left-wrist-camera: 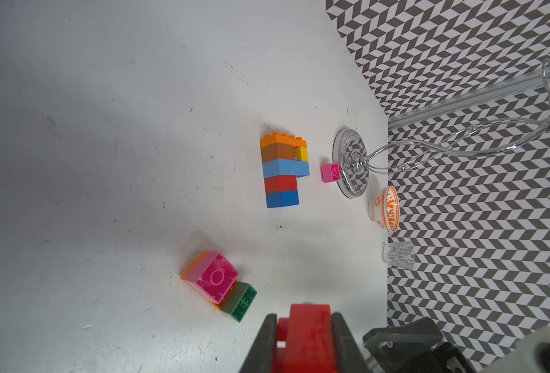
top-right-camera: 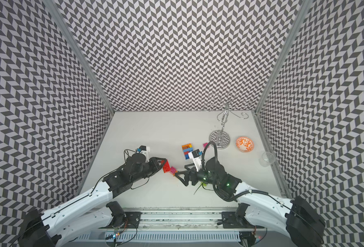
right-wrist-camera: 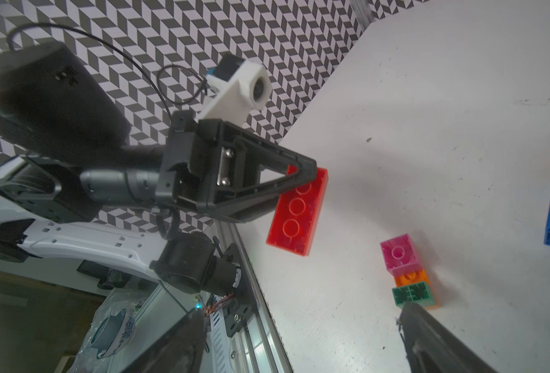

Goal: Assemble the letter p with lego
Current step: Pick up the lego brick from the center of the board.

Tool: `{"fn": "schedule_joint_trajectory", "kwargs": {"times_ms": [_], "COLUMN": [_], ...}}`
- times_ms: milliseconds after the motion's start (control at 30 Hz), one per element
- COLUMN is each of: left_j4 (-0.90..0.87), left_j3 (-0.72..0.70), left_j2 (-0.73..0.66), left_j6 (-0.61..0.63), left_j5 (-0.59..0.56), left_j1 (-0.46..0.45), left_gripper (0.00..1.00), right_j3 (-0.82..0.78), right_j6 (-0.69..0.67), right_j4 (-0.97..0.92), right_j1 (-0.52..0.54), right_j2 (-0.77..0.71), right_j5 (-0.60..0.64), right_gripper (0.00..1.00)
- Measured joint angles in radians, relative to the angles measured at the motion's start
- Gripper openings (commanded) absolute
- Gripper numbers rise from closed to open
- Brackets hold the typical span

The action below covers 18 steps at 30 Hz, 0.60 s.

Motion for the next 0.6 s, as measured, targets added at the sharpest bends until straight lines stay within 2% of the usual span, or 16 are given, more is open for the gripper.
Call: {"fn": "schedule_joint_trajectory", "kwargs": {"times_ms": [200, 467, 600], "left_j4": [0.063, 0.076, 0.077], "left_j3": [0.000, 0.000, -0.001], "left_j2": [-0.003, -0.012, -0.017], "left_j6": [-0.059, -0.082, -0.084], "left_j5": [-0.009, -0.019, -0.021], "left_j1": [-0.019, -0.020, -0.019], "left_gripper": [0.17, 0.17, 0.17], "right_j3": [0.122, 0.257, 0.294], "right_j6": [-0.014, -0.039, -0.055], "right_j4": [0.002, -0.035, -0.068], "right_j1": [0.040, 0.088, 0.112], "right_j2": [0.122, 0.302, 0.341], "right_j5": [0.030, 0.060, 0.102], "right_gripper": [0.90, 0.70, 0.54]}}
